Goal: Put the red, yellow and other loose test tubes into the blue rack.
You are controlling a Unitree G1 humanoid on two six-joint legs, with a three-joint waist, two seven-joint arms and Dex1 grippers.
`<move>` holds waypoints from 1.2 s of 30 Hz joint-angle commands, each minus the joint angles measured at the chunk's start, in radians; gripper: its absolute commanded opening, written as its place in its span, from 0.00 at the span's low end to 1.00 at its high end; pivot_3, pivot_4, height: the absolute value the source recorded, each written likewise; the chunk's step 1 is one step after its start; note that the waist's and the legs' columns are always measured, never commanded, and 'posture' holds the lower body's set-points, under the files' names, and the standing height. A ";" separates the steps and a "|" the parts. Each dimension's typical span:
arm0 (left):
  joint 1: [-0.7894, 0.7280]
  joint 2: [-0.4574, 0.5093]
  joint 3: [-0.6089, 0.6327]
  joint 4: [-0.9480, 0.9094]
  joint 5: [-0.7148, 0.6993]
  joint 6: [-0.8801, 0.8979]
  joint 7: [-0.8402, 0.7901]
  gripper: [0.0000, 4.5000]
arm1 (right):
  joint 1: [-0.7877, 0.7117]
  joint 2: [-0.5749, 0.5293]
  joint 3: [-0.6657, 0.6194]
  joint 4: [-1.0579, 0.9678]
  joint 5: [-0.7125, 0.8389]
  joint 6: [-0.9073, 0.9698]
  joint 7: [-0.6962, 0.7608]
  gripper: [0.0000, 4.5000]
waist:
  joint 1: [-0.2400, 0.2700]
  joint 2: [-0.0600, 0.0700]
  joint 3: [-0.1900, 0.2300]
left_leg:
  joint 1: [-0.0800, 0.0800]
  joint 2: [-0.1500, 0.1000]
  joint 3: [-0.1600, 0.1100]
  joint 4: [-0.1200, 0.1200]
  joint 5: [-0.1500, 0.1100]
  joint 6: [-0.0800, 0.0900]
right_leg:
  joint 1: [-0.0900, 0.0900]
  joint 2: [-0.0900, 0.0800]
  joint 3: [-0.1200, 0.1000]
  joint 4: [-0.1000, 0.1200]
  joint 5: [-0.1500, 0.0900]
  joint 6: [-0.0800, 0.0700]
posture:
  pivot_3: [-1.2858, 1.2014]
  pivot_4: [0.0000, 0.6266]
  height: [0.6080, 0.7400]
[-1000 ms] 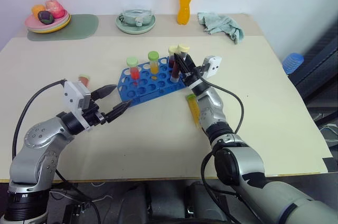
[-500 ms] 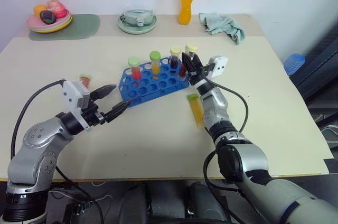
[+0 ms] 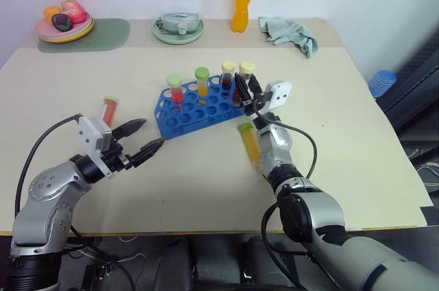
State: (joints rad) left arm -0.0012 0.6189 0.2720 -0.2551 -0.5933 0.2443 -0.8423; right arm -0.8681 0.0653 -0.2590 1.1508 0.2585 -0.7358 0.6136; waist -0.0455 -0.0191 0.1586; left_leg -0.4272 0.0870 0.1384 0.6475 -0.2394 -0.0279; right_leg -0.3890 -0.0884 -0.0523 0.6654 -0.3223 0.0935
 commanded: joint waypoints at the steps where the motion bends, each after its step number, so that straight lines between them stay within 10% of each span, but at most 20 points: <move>1: 0.007 -0.002 0.029 -0.009 0.007 -0.042 -0.012 0.84 | 0.040 0.015 0.023 0.022 -0.028 -0.039 0.011 0.19 | -0.003 0.000 0.000 | 0.000 0.000 0.000 0.000 0.000 0.000 | 0.000 0.000 0.000 0.000 0.000 0.000 | 0.52 0.24 1.00; 6: 0.014 0.000 0.030 0.000 0.006 -0.056 -0.018 0.84 | 0.054 0.022 0.035 0.020 -0.032 -0.056 0.036 0.19 | -0.003 0.000 0.000 | 0.001 0.000 0.000 0.000 0.000 0.000 | 0.000 0.000 0.000 0.000 0.000 0.000 | 0.52 0.24 1.00; 13: 0.011 -0.004 0.020 -0.014 0.001 -0.046 -0.008 0.84 | 0.043 0.010 0.046 0.010 -0.064 -0.117 0.007 0.98 | -0.006 0.001 0.000 | 0.001 0.000 0.000 0.000 0.000 0.000 | 0.000 0.000 0.000 0.001 0.000 0.000 | 0.52 0.24 1.00; 25: -0.041 -0.027 -0.022 0.019 0.015 -0.047 -0.004 0.84 | -0.001 -0.076 0.076 -0.132 -0.082 -0.163 -0.048 0.99 | -0.004 0.002 0.001 | 0.000 0.000 0.000 0.000 0.000 0.000 | 0.000 0.000 0.000 0.000 0.000 0.000 | 0.52 0.24 1.00; 36: -0.091 -0.071 -0.066 0.114 0.045 -0.099 -0.058 0.84 | 0.305 -0.184 0.214 -0.856 0.112 0.331 0.130 0.99 | 0.005 0.002 0.001 | 0.000 0.000 0.000 0.000 0.000 0.000 | 0.000 0.000 0.000 0.000 0.000 0.000 | 0.52 0.24 1.00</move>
State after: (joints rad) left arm -0.0770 0.5488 0.2071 -0.1305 -0.5535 0.1679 -0.8884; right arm -0.5689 -0.0904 -0.0561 0.4326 0.3348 -0.5015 0.7430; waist -0.0409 -0.0166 0.1598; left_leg -0.4276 0.0868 0.1382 0.6476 -0.2395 -0.0277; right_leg -0.3894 -0.0888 -0.0521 0.6652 -0.3223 0.0935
